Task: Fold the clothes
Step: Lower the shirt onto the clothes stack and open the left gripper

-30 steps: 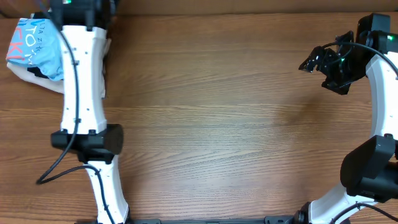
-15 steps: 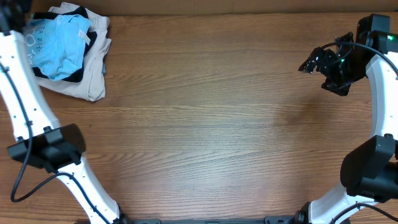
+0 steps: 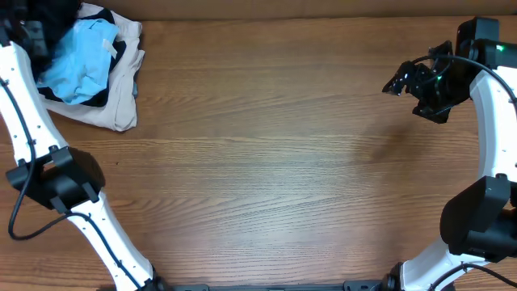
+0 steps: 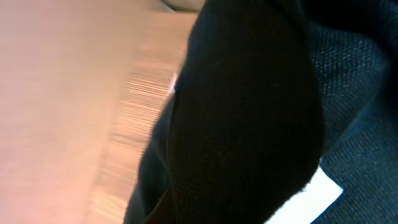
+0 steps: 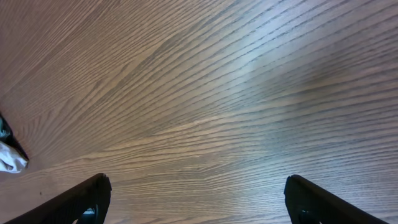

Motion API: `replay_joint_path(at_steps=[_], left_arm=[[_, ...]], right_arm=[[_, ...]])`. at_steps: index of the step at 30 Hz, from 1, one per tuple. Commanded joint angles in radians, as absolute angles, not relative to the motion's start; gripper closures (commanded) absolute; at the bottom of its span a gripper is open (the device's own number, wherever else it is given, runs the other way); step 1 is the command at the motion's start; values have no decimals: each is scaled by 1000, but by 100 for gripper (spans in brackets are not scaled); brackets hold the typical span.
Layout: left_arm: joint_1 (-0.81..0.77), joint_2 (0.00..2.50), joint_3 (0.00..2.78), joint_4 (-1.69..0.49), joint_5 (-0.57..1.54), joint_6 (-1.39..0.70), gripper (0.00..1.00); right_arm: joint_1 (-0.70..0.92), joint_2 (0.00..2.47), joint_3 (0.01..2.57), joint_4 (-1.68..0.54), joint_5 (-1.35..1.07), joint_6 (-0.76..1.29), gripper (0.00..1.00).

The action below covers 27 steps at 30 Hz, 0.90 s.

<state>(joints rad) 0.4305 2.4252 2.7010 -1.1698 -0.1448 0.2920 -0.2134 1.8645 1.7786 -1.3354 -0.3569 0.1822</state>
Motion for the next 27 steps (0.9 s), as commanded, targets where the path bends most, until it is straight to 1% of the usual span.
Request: replay_joint_path(at_steps=[1,2,7,8,9,10,11,12,22,25,27], left_arm=[[402,2458,2704,-1208,-74,299,96],[397,2465,2704,-1220,-73,299,95],[355,2480,2704,-1260,-72,262,66],[344,2480,2705,-1261,-72,249,53],[336,2479,2705,-1260,-68,243,38],[324,2479,2705,-1260,-68,239,22],[313,2479,2705,-1261,-70,239,3],[303,2479,2705,-1263,-69,239,0],[197,2433,2706,-1331,-47,235,0],[167,2413,2706,-1362,-50,230,0],[159,2400,2706,-1371,-61,209,0]], right_arm=[[-212,1839,1799,-1334,-360,175,7],[-212,1839,1799,-1334,-361,175,7],[-212,1839,1799,-1334,-361,175,7],[-212,1839,1799,-1334,-361,175,7],[-212,1839,1799,-1333,-361,175,7],[-212,1839,1799,-1331,-361,175,7],[-212,1839,1799,-1330,-361,175,7],[-212,1839,1799,-1330,-361,175,7],[-212,1838,1824,-1324,-361,175,8],[-212,1838,1887,-1355,-361,170,8],[-212,1838,1954,-1389,-361,153,5]])
